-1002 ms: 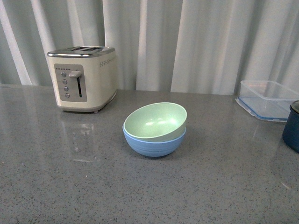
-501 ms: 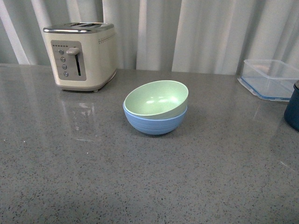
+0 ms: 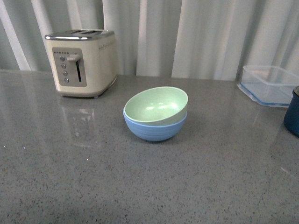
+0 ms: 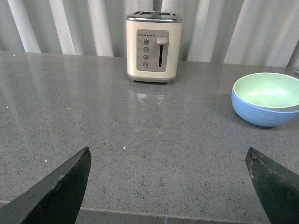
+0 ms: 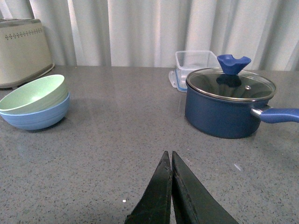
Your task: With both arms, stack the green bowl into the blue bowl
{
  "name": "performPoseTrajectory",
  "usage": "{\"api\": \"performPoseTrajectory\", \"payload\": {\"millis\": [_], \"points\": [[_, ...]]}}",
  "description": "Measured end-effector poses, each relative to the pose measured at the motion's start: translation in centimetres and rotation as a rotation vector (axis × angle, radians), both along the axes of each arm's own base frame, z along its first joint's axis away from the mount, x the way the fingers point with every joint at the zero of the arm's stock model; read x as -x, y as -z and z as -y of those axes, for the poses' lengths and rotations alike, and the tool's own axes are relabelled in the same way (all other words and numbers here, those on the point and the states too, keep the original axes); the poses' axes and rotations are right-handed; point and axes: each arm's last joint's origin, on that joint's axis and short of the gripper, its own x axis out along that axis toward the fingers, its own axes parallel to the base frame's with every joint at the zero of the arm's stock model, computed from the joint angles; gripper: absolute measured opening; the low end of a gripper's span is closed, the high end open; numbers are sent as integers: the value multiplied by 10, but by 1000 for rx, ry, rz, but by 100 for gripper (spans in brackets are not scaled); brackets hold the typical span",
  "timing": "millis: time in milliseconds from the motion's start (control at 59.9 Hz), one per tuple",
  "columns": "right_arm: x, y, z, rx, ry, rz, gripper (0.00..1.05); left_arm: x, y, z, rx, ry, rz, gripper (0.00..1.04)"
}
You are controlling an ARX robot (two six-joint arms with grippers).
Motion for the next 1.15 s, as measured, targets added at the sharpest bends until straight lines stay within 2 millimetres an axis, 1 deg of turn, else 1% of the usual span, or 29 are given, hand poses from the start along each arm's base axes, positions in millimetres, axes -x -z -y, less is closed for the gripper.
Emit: {"api": "performPoseTrajectory", "payload": {"millis": [117, 150, 184, 200, 234, 284, 301, 418, 451, 468, 651, 668, 735, 1153], "points": [[0, 0, 0, 0, 0, 0, 1, 0, 0, 0, 0, 0, 0, 98], [0, 0, 0, 1, 0, 0, 4, 0, 0, 0, 0, 0, 0, 98], [0, 0, 0, 1, -1, 0, 9, 0, 0, 0, 0, 0, 0, 98], [0, 0, 0, 1, 0, 0, 14, 0, 0, 0, 0, 0, 0, 98], [0, 0, 0, 1, 0, 0, 21, 0, 0, 0, 0, 0, 0, 98], [0, 0, 0, 1, 0, 0, 28, 0, 0, 0, 0, 0, 0, 98], [0, 0, 0, 1, 0, 0, 33, 0, 0, 0, 0, 0, 0, 98], [0, 0, 0, 1, 0, 0, 53, 0, 0, 0, 0, 0, 0, 98], [0, 0, 0, 1, 0, 0, 60, 0, 0, 0, 0, 0, 0, 98], [0, 0, 0, 1, 0, 0, 62, 0, 0, 0, 0, 0, 0, 98], [0, 0, 0, 1, 0, 0, 95, 0, 0, 0, 0, 0, 0, 98], [0, 0, 0, 0, 0, 0, 97, 0, 0, 0, 0, 0, 0, 98], [0, 0, 0, 1, 0, 0, 94, 0, 0, 0, 0, 0, 0, 98], [0, 0, 0, 0, 0, 0, 95, 0, 0, 0, 0, 0, 0, 98]]}}
